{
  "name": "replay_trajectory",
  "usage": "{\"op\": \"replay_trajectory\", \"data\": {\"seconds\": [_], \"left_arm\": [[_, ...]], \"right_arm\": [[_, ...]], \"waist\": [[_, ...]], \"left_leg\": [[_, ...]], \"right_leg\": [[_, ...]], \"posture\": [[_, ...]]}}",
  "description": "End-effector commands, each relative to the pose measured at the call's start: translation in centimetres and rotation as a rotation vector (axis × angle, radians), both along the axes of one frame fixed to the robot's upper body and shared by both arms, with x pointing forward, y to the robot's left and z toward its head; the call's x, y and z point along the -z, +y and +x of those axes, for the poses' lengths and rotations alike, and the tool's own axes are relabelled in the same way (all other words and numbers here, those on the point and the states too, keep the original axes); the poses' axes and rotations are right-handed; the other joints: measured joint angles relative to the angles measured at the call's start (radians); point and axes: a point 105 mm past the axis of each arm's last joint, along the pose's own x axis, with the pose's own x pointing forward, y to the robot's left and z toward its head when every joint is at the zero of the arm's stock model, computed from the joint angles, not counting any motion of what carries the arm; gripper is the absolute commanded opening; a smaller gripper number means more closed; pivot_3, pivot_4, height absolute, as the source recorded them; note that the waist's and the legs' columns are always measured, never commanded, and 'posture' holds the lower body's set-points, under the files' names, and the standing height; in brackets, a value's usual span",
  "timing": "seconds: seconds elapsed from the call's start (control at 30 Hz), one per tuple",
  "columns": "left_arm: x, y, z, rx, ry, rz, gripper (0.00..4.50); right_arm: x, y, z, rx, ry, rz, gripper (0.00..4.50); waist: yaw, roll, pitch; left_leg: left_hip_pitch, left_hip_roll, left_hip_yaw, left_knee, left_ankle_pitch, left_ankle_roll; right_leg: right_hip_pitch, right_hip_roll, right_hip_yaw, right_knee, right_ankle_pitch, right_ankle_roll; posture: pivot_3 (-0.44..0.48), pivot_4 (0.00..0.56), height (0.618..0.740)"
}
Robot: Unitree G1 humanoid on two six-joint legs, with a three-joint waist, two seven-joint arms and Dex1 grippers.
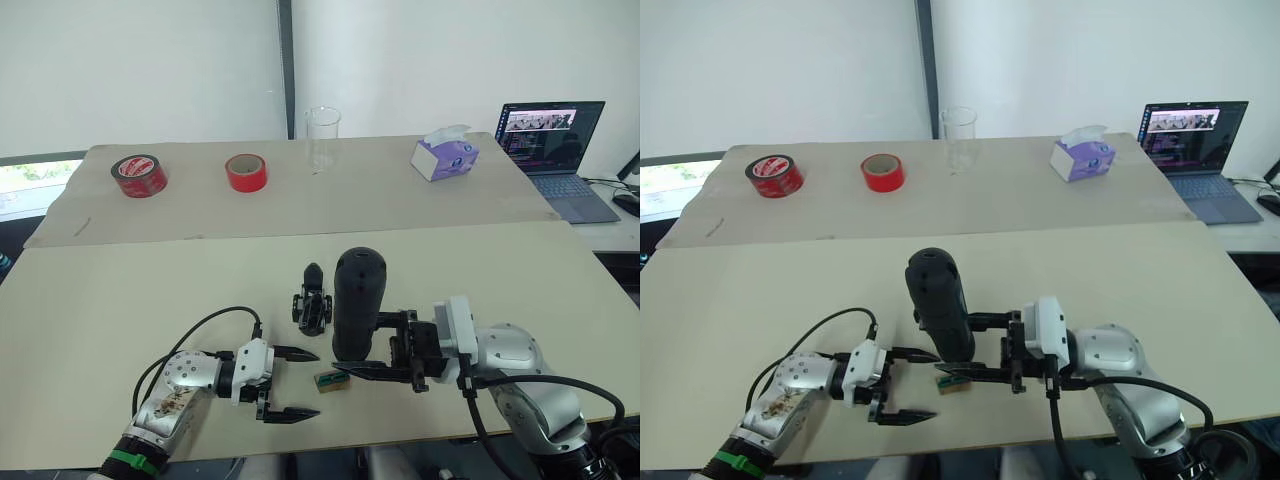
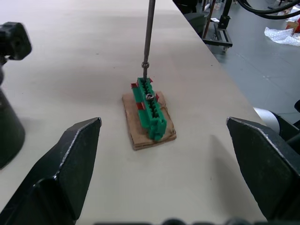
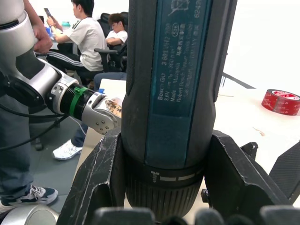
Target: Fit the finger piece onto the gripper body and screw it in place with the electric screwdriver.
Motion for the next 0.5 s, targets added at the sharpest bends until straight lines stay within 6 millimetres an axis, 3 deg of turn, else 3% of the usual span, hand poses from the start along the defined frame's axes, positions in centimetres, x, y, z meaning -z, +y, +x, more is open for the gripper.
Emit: {"op": "replay_trajectory", "data": {"seconds": [0.03, 0.23, 0.5], "left_arm": [[1.0, 1.5, -0.4, -0.041, 0.054, 0.022, 4.50], [-0.9, 2.4, -1.0, -0.047, 0.045, -0.034, 4.50], [-5.5, 4.7, -1.3, -0.121, 0.077, -0.121, 4.50]], "right_arm": [[-2.2, 0.0, -0.7, -0.023, -0.069, 0.045, 1.93], [-3.2, -0.2, -0.7, -0.016, -0.072, 0.072, 1.93], [-4.8, -1.1, -0.3, 0.020, -0.080, 0.090, 1.93]], "waist": [[-0.002, 0.000, 0.000], [-0.008, -0.001, 0.001], [-0.001, -0.006, 0.004]], "left_leg": [[0.000, 0.000, 0.000, 0.000, 0.000, 0.000], [-0.001, 0.000, 0.000, -0.001, 0.000, 0.000], [-0.003, -0.001, 0.000, -0.001, 0.000, 0.000]], "right_leg": [[0.000, 0.000, 0.000, 0.000, 0.000, 0.000], [-0.001, 0.000, 0.000, 0.000, 0.000, 0.000], [-0.002, -0.006, -0.001, -0.001, 0.000, 0.000]], "posture": [[0.000, 0.150, 0.740], [0.000, 0.150, 0.740], [0.000, 0.150, 0.740]]}}
